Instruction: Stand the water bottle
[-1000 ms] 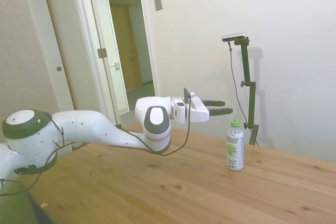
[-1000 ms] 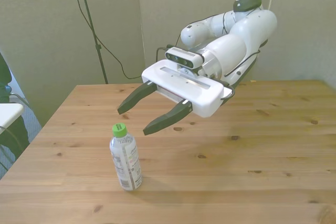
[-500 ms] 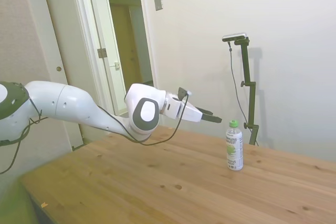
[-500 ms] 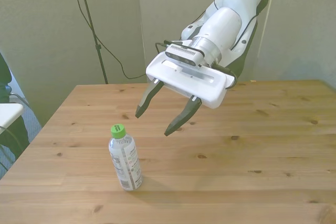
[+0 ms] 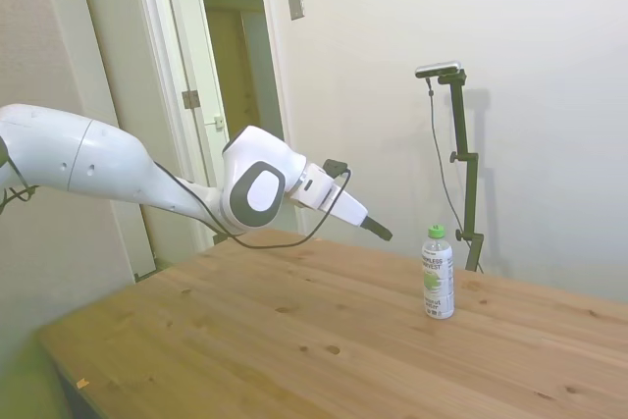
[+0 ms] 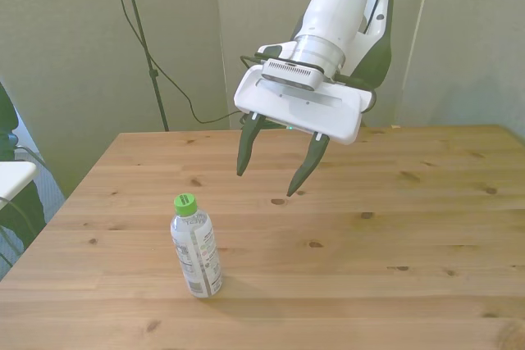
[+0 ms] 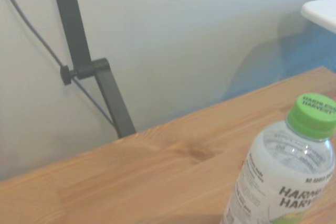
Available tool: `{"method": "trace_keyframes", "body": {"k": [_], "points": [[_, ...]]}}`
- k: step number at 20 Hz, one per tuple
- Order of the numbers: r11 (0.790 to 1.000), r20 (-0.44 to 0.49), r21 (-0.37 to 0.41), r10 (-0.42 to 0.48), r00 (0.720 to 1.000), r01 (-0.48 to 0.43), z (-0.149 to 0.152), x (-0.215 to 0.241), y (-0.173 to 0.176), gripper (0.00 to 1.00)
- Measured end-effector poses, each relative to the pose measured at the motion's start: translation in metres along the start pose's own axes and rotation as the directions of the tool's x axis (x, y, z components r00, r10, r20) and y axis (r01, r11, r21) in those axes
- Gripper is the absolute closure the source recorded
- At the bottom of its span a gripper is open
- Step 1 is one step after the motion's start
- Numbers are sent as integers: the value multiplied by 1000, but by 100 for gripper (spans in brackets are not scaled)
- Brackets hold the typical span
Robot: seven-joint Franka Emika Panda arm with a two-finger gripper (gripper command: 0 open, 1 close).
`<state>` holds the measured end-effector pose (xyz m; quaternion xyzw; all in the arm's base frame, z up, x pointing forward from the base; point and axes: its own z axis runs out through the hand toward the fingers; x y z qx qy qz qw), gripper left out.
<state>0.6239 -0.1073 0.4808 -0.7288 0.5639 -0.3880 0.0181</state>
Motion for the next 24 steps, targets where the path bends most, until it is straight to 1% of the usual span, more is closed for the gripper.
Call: {"method": "trace_keyframes", "body": {"k": [3, 7, 10, 14, 19, 24], "points": [[999, 58, 1, -50, 997, 50, -1, -7, 0, 0], [992, 139, 34, -123, 983, 119, 4, -38, -12, 0], [984, 234, 42, -176, 956, 171, 7, -59, -23, 0], [979, 331, 45, -205, 921, 201, 1, -58, -23, 0], [973, 413, 32, -219, 884, 227, -12, -53, -12, 0], [964, 469, 17, -242, 850, 265, -26, -57, 10, 0]]}}
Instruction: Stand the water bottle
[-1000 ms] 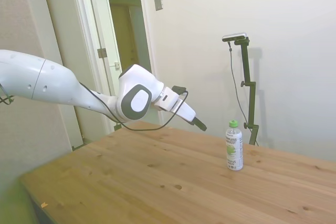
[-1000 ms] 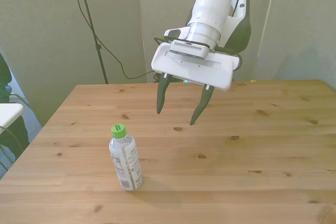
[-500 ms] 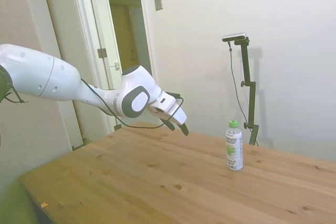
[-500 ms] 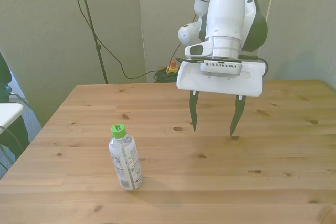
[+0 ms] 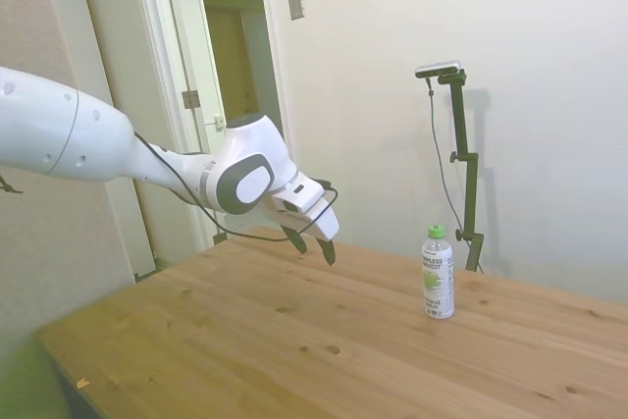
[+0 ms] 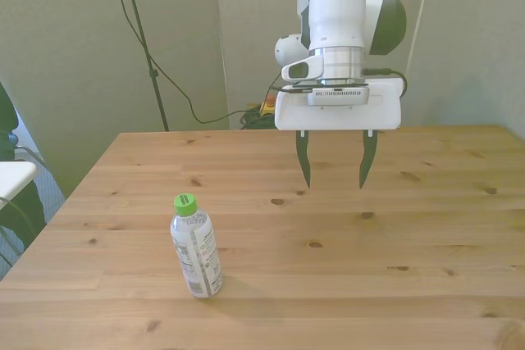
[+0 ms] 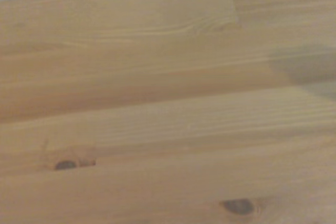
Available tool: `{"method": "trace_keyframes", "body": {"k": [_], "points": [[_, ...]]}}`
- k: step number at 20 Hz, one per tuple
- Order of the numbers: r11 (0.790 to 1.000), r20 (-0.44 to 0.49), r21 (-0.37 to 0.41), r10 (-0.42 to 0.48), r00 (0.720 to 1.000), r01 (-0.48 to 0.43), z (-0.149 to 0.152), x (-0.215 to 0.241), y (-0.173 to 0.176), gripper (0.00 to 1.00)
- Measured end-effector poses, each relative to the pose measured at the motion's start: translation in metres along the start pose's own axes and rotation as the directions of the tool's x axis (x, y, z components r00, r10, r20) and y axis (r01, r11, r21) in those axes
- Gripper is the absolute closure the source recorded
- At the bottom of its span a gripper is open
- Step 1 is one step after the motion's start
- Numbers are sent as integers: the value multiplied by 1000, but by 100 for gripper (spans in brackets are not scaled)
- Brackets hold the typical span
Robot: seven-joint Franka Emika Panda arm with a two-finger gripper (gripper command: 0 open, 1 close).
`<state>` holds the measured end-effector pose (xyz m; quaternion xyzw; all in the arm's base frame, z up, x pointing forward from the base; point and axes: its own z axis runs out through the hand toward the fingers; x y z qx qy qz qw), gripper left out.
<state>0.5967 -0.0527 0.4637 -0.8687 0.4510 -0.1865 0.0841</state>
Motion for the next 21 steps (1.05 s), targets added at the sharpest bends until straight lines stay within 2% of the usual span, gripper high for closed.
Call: {"method": "trace_keyframes", "body": {"k": [9, 21], "points": [[997, 72, -26, -69, 995, 71, -11, -57, 29, 0], [999, 82, -20, -43, 996, 45, -34, -88, 73, 0]]}}
